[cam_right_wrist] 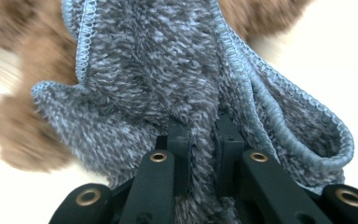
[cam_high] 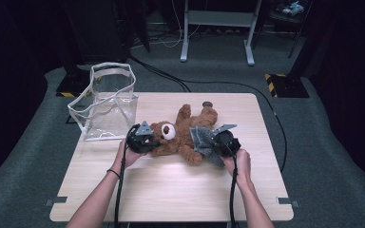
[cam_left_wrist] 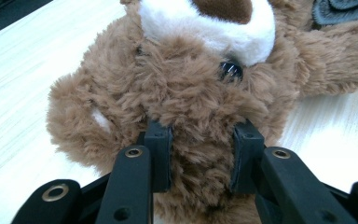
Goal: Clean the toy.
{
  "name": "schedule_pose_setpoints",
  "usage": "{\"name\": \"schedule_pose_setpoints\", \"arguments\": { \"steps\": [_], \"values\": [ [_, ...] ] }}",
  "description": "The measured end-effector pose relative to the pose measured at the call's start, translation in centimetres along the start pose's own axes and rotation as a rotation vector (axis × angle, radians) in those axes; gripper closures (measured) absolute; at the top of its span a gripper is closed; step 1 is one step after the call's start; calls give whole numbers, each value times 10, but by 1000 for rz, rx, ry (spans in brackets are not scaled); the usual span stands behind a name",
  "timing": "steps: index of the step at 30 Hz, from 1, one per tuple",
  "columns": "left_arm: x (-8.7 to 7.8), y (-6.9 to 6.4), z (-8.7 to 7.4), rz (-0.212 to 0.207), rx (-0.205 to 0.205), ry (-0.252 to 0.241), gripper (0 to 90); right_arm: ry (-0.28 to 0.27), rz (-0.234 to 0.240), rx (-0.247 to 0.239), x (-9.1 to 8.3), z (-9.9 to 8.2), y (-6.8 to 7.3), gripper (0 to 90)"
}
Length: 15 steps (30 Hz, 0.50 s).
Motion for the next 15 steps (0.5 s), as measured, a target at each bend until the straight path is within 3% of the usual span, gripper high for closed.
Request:
{"name": "schedule_pose_setpoints", "arguments": {
  "steps": [9, 15],
  "values": [
    [0, 2, 0, -8, -2, -6, 664, 27, -78, 68, -2, -27, -42, 807],
    [0, 4, -1, -10, 1, -6, 663, 34, -125, 144, -5, -41, -70, 806]
  ]
}}
Point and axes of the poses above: each handheld gripper's, and its own axes: x roughly forward along the jaws, z roughly out of its top, y roughly to its left, the point moved 10 cm from there along x, roughly forward along the jaws, and after that the axes turned 6 degrees about x, right-handed, at the moved point
